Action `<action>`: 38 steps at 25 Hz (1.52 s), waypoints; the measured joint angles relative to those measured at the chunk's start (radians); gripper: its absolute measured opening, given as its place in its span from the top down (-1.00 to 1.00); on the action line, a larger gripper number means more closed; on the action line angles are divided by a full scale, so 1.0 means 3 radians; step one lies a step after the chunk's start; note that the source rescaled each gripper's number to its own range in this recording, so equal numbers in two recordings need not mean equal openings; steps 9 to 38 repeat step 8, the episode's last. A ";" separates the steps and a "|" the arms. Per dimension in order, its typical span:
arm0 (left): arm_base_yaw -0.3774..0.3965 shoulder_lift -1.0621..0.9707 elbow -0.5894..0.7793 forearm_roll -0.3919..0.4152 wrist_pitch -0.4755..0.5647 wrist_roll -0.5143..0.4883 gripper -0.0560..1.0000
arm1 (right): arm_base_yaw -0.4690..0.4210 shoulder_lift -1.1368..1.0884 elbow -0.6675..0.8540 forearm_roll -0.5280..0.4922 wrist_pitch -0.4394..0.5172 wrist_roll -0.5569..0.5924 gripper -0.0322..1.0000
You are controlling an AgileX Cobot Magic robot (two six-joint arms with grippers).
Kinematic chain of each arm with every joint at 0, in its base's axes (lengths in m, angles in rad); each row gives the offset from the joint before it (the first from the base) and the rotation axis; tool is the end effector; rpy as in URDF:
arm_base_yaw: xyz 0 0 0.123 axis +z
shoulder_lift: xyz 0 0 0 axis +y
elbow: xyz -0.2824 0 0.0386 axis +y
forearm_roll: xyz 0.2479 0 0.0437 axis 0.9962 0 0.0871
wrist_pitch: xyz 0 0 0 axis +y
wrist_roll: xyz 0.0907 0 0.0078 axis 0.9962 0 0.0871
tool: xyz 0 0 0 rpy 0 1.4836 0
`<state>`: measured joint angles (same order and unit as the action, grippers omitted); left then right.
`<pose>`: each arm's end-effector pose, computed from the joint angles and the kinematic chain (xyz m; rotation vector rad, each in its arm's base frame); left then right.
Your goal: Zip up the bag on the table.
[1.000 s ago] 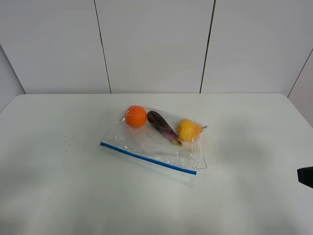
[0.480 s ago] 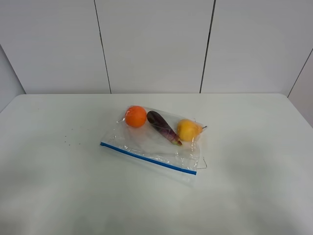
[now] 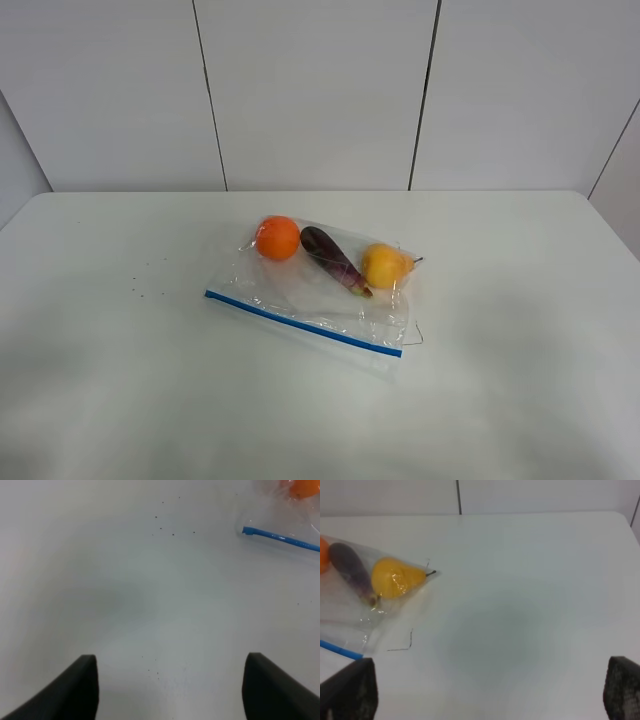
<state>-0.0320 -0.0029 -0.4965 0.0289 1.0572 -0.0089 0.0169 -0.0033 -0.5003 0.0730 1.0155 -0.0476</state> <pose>-0.0047 0.0024 0.2765 0.0223 2.0410 0.0090 -0.0038 0.0056 0.2811 -0.0658 1.9930 0.0669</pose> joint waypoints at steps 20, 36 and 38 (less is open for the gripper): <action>0.0000 0.0000 0.0000 0.0000 0.0000 0.0000 -0.89 | 0.0000 0.0000 0.0000 0.0000 0.0000 0.0000 -1.00; 0.0000 0.0000 0.0000 0.0000 0.0000 0.0000 -0.89 | 0.0000 0.0000 0.0000 0.0000 0.0000 0.0000 -1.00; 0.0000 0.0000 0.0000 0.0000 0.0000 0.0000 -0.89 | 0.0000 0.0000 0.0000 0.0000 0.0000 0.0000 -1.00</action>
